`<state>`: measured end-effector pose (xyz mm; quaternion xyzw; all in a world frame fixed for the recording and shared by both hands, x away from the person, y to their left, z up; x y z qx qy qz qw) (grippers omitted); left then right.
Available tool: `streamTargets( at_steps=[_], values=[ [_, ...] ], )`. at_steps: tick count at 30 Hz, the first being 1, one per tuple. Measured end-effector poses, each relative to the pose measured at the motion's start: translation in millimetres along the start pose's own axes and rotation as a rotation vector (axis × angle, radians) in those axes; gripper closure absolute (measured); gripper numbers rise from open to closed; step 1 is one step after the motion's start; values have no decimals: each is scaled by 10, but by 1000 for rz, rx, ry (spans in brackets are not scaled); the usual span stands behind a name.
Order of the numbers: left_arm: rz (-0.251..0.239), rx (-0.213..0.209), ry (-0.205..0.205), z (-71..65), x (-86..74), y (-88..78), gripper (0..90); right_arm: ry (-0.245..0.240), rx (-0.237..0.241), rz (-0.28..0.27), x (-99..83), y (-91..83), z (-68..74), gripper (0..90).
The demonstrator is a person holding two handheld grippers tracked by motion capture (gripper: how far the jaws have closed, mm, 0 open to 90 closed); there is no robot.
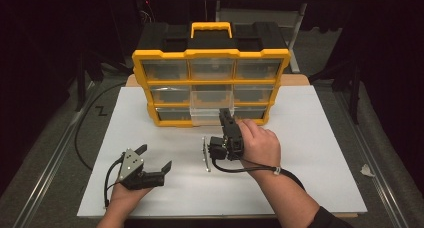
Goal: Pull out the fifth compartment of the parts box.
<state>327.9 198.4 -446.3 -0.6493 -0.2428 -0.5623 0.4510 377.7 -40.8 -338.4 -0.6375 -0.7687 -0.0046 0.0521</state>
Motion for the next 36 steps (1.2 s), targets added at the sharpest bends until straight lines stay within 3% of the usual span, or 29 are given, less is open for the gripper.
streamTargets(
  at_steps=[24,32,36],
  values=[
    [1,-1,3,1,-1,2,17,21,-9,-12,-3,-59,32,770],
    [1,2,1,5,-2,-5,17,29,21,-24,0,-116,21,624],
    [-6,9,-10,17,-2,-7,17,29,30,-41,-16,-197,40,596]
  ],
)
Point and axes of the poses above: each handheld gripper's, and its own axes: y roughly forward along the jaws, x roughly out of its top, z roughly to its left, the point moved 4 cm from there along y, roughly forward along the jaws, and after that the axes turned 2 degrees about y, right-handed, at the moved point
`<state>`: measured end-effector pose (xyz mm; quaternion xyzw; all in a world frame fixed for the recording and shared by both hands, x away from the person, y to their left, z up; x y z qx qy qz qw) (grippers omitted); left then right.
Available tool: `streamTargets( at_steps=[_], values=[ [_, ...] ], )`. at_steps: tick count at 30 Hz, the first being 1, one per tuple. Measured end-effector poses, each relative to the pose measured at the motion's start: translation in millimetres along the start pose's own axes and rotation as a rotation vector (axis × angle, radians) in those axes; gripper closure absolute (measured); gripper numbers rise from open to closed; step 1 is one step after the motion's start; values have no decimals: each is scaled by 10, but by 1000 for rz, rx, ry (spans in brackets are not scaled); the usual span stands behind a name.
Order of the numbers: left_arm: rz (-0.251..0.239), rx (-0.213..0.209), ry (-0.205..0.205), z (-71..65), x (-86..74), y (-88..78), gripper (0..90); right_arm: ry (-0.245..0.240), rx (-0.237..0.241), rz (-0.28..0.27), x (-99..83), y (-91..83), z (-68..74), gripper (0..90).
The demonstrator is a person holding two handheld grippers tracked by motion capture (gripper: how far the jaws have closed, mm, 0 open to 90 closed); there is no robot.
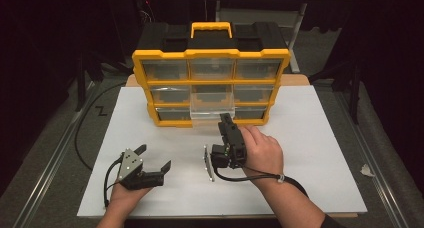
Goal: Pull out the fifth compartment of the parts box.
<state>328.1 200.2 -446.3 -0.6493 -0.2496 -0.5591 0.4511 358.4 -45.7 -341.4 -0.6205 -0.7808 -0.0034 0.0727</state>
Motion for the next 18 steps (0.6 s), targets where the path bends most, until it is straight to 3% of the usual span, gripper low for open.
streamTargets(
  at_steps=[8,14,18],
  values=[
    [-7,15,-12,29,3,-20,17,-16,37,-13,-68,-105,139,568],
    [-11,23,-20,40,2,-24,17,-15,82,-7,-169,-127,352,545],
    [-9,30,-20,52,-3,-16,17,-20,126,-1,-279,-115,588,527]
  ],
)
Point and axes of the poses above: each handheld gripper's, and its own axes: y roughly forward along the jaws, x roughly out of its top, z roughly to its left, the point moved 4 cm from there along y, roughly forward along the jaws, and after that the axes turned 2 degrees about y, right-handed, at the moved point
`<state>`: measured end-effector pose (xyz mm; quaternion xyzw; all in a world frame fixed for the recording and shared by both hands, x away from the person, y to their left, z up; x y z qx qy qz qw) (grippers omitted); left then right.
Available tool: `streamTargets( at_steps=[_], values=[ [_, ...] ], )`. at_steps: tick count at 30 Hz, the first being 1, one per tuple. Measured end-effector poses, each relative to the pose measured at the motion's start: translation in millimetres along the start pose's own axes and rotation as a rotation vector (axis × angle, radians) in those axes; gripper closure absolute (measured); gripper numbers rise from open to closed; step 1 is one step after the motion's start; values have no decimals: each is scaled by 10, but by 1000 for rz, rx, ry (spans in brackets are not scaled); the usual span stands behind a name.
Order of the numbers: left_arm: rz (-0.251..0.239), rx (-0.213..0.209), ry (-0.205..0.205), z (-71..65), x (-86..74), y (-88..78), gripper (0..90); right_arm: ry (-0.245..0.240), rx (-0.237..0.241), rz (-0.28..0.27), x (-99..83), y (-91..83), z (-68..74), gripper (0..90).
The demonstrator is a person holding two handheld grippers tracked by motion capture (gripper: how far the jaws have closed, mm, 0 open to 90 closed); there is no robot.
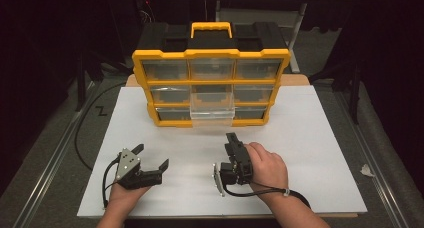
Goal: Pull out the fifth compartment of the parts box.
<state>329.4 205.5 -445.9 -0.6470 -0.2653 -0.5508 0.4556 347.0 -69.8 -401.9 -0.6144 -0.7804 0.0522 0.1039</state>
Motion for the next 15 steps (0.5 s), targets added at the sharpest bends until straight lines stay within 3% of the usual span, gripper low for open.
streamTargets(
  at_steps=[5,6,10,11,12,15],
  values=[
    [-1,5,3,-1,-3,-1,17,-11,46,21,-134,54,210,516],
    [-1,5,1,2,-2,-2,17,10,54,36,-171,57,258,515],
    [-4,8,-5,7,3,-6,17,-8,61,44,-254,71,302,515],
    [0,9,3,5,-2,-4,17,21,66,58,-284,65,333,515],
    [1,11,5,5,-6,-1,17,-2,63,53,-316,70,326,515],
    [-3,13,-7,13,3,-5,17,5,68,74,-414,70,353,511]
  ],
)
Point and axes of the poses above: each handheld gripper's, and its own axes: y roughly forward along the jaws, x roughly out of its top, z roughly to its left, the point moved 4 cm from there along y, roughly forward along the jaws, and after that the axes turned 2 degrees about y, right-handed, at the moved point
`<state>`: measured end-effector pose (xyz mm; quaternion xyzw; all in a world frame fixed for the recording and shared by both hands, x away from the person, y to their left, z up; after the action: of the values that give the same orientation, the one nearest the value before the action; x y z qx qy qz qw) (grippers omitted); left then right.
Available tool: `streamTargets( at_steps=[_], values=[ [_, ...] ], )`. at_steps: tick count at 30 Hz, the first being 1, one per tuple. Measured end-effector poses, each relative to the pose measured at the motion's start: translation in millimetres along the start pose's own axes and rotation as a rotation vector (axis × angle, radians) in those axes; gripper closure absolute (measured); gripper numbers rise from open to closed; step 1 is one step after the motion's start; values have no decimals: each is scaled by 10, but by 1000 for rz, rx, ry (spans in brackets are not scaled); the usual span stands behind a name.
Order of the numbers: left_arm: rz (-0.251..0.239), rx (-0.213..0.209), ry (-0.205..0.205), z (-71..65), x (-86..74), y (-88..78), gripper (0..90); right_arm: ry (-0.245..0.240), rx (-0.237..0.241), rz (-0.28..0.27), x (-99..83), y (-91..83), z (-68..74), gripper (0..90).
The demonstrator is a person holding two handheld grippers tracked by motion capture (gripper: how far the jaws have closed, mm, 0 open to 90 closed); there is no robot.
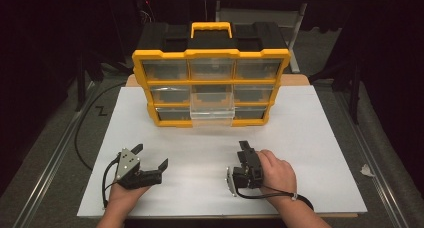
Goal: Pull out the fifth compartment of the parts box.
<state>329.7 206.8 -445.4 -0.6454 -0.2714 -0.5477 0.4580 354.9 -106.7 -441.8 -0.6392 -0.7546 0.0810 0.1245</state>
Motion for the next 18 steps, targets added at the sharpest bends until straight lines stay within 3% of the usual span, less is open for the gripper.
streamTargets(
  at_steps=[18],
  values=[
    [16,14,8,19,-15,16,17,58,-32,124,-1018,-89,-44,502]
  ],
)
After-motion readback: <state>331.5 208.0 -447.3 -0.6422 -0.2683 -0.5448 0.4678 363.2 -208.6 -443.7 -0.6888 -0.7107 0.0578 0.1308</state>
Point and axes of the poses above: each handheld gripper's, and its own axes: y roughly forward along the jaws, x roughly out of its top, z roughly to its left, the point moved 4 cm from there along y, roughly forward along the jaws, and after that the axes turned 2 degrees about y, right-handed, at the moved point
